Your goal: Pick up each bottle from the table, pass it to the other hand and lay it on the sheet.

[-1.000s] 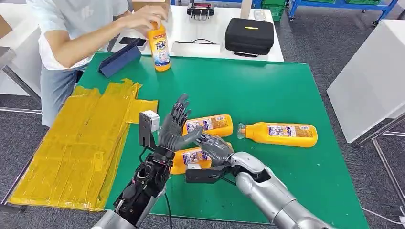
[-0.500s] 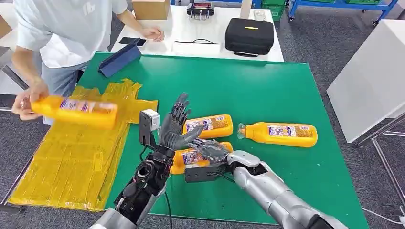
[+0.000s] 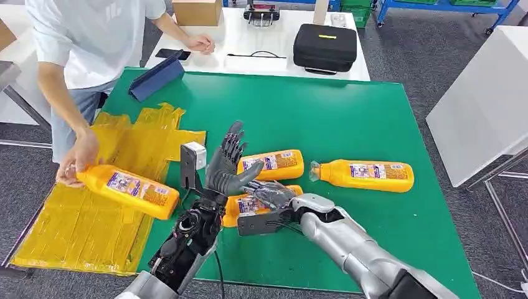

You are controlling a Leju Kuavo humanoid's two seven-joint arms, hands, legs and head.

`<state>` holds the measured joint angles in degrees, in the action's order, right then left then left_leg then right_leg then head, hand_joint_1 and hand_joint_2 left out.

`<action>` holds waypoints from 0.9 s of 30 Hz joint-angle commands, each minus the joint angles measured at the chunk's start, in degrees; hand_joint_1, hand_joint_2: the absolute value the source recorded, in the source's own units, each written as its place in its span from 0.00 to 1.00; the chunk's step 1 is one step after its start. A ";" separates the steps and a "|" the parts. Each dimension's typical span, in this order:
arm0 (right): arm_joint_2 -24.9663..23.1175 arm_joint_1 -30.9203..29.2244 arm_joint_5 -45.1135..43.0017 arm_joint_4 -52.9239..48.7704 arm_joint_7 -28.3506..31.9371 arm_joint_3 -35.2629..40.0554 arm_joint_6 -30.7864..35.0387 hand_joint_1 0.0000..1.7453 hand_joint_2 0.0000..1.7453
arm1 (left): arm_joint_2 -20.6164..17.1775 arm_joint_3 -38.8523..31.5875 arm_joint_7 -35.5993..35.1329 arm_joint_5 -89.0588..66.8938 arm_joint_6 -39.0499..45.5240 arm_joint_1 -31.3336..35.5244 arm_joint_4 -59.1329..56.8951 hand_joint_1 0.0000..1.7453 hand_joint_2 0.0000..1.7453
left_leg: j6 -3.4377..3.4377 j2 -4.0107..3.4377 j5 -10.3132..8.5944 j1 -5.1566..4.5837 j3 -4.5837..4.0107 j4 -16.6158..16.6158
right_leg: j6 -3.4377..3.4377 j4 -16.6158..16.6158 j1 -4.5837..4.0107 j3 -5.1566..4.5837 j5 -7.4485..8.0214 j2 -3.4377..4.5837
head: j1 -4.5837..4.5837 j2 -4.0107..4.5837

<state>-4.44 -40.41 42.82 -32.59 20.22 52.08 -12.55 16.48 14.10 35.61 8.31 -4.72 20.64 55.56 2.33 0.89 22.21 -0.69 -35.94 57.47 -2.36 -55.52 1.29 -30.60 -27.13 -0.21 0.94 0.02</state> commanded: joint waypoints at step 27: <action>-2.25 -2.72 2.94 16.61 -7.10 11.54 -4.75 1.00 1.00 | -1.55 0.36 0.03 0.97 0.94 2.41 -2.94 0.00 1.00 | -0.17 0.11 -0.03 0.10 0.77 -0.12 | 0.17 0.24 -0.10 0.24 0.02 -0.15 | 0.00 0.00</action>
<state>-6.62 -44.82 45.46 -22.05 13.86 59.99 -15.28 15.96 14.05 35.95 9.09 -3.67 20.68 55.56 2.34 0.90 22.23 -0.70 -35.25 57.46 -2.34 -55.47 1.31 -30.54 -27.15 -0.21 0.94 0.02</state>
